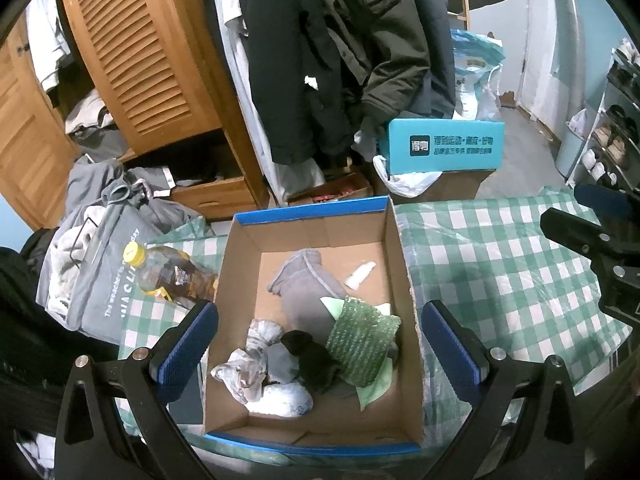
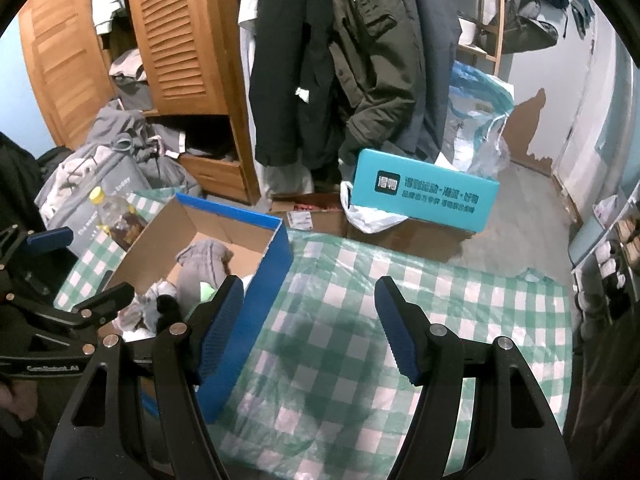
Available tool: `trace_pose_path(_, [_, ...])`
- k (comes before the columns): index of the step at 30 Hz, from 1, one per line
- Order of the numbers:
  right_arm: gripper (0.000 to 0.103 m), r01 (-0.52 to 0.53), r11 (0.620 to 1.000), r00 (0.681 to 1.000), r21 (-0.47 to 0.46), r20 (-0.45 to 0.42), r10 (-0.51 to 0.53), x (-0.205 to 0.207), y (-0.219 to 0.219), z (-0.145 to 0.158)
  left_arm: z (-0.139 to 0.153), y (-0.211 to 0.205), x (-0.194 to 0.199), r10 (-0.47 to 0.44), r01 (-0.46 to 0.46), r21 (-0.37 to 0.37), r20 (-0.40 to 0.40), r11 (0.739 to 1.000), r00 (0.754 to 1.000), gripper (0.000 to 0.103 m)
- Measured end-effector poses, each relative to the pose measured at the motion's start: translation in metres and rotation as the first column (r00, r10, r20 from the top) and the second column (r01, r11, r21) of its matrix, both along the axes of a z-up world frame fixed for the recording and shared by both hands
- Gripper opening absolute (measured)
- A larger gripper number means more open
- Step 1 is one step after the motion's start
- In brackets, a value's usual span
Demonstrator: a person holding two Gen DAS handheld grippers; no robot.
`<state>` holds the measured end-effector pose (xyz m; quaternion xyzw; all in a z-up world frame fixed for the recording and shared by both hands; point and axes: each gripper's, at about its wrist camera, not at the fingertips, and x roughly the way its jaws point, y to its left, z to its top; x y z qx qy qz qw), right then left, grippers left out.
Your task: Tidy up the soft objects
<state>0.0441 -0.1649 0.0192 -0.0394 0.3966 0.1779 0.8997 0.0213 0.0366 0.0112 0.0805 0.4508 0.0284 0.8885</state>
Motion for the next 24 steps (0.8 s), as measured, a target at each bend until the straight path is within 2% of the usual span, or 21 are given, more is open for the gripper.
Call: trace_pose_path(24, [0.067,-0.007,1.000,1.000,-0.014,-0.008,0.007,0.0007,0.0063,-0.0035,-0.0001,0.0061,0.0008,0.013,-0.013,-0.013,-0.010,1.000,1.000,0.102])
